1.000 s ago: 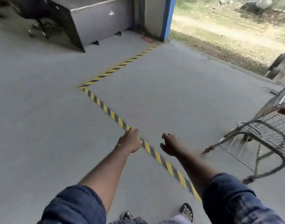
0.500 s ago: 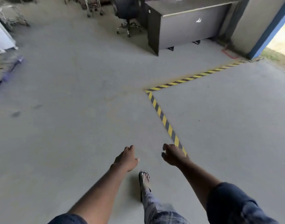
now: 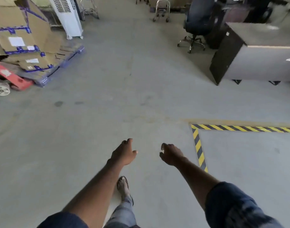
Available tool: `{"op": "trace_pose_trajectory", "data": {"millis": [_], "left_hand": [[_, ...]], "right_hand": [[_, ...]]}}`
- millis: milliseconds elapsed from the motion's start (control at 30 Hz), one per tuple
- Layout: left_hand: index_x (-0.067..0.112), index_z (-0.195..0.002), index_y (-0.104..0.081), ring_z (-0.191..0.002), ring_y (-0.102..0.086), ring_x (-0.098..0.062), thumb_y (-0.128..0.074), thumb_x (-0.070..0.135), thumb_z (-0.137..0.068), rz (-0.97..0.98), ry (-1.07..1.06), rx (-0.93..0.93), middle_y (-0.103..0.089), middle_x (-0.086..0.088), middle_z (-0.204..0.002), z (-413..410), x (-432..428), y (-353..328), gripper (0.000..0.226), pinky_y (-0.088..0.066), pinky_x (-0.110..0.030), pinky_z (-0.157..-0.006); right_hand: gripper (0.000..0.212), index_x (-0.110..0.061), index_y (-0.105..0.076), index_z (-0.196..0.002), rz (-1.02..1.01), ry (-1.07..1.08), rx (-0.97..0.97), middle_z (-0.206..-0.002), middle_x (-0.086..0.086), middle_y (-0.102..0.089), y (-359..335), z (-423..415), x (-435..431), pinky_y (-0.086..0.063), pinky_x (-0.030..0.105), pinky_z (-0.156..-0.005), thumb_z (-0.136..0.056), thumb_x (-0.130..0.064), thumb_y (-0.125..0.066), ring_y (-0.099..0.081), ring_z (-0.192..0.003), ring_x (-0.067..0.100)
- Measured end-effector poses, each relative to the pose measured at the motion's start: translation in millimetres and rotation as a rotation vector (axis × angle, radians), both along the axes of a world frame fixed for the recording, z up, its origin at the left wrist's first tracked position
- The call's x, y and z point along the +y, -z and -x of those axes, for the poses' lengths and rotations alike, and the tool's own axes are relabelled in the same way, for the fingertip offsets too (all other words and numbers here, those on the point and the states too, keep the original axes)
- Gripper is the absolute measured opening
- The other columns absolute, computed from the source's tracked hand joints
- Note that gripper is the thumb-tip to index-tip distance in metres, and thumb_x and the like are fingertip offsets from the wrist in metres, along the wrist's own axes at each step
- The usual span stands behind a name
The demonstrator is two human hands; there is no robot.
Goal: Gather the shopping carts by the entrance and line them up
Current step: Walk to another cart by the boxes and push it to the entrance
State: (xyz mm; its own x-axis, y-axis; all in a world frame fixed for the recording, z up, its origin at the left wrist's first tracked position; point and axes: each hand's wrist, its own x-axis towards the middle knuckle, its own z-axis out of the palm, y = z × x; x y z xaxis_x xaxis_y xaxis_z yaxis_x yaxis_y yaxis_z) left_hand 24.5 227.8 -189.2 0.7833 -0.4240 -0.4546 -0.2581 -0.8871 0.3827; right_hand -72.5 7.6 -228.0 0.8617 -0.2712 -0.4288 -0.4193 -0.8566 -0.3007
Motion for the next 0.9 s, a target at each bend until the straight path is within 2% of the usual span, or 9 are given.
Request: {"op": "trace_pose_trajectory", "data": {"millis": [267, 400, 467, 567, 700, 900], "left_hand": [[0.021, -0.153, -0.018, -0.129, -0.05, -0.031, -0.056, 0.042, -0.094, -0.034, -0.124, 0.098, -0.043, -0.012, -0.145, -240.5, 18.1, 54.3, 0.073, -0.046, -0.043, -0.098], [0.018, -0.149, -0.026, -0.129, -0.05, -0.032, -0.056, 0.043, -0.094, -0.099, -0.098, 0.081, -0.045, -0.012, -0.142, -374.4, -0.6, 37.8, 0.068, -0.045, -0.043, -0.099], [0.018, -0.146, -0.031, -0.128, -0.05, -0.032, -0.056, 0.044, -0.093, -0.109, -0.058, 0.055, -0.046, -0.011, -0.141, -435.8, -25.5, 23.3, 0.064, -0.045, -0.042, -0.099], [0.02, -0.15, -0.028, -0.128, -0.05, -0.031, -0.056, 0.043, -0.093, -0.099, 0.04, 0.013, -0.047, -0.009, -0.142, -528.2, -81.7, 5.0, 0.067, -0.044, -0.041, -0.098], [0.022, -0.153, -0.025, -0.13, -0.049, -0.03, -0.055, 0.043, -0.094, -0.082, 0.15, -0.02, -0.046, -0.009, -0.146, -644.8, -165.1, 7.5, 0.069, -0.044, -0.04, -0.1], [0.02, -0.147, -0.032, -0.13, -0.049, -0.029, -0.056, 0.042, -0.093, -0.18, 0.21, 0.07, -0.046, -0.007, -0.145, -791.8, -246.0, 22.2, 0.063, -0.045, -0.041, -0.099]], "right_hand": [[0.034, -0.018, -0.056, -0.121, -0.026, -0.051, 0.155, -0.121, 0.011, -0.063, 41.8, -257.5, -4.8, -0.048, 0.033, -0.083, -0.093, -0.038, -0.051, -0.062, -0.106, 0.032], [0.033, -0.021, -0.058, -0.118, -0.097, 0.008, 0.09, -0.116, 0.01, -0.066, 23.7, -388.1, -6.9, -0.048, 0.032, -0.081, -0.091, -0.039, -0.054, -0.063, -0.106, 0.031], [0.033, -0.022, -0.058, -0.116, -0.167, 0.053, 0.029, -0.111, 0.008, -0.068, 14.7, -443.7, -10.2, -0.052, 0.034, -0.085, -0.089, -0.04, -0.055, -0.064, -0.104, 0.03], [0.036, -0.021, -0.053, -0.119, -0.243, 0.127, 0.0, -0.107, 0.006, -0.069, 14.5, -521.6, -29.7, -0.053, 0.035, -0.084, -0.09, -0.041, -0.055, -0.065, -0.099, 0.03], [0.038, -0.017, -0.054, -0.123, -0.237, 0.175, -0.018, -0.114, 0.008, -0.067, 33.2, -627.9, -80.4, -0.051, 0.033, -0.083, -0.091, -0.037, -0.057, -0.064, -0.104, 0.031], [0.034, -0.021, -0.056, -0.123, -0.212, 0.23, 0.007, -0.116, 0.009, -0.065, 36.0, -790.8, -186.7, -0.053, 0.033, -0.079, -0.089, -0.017, -0.051, -0.064, -0.099, 0.031]]}}
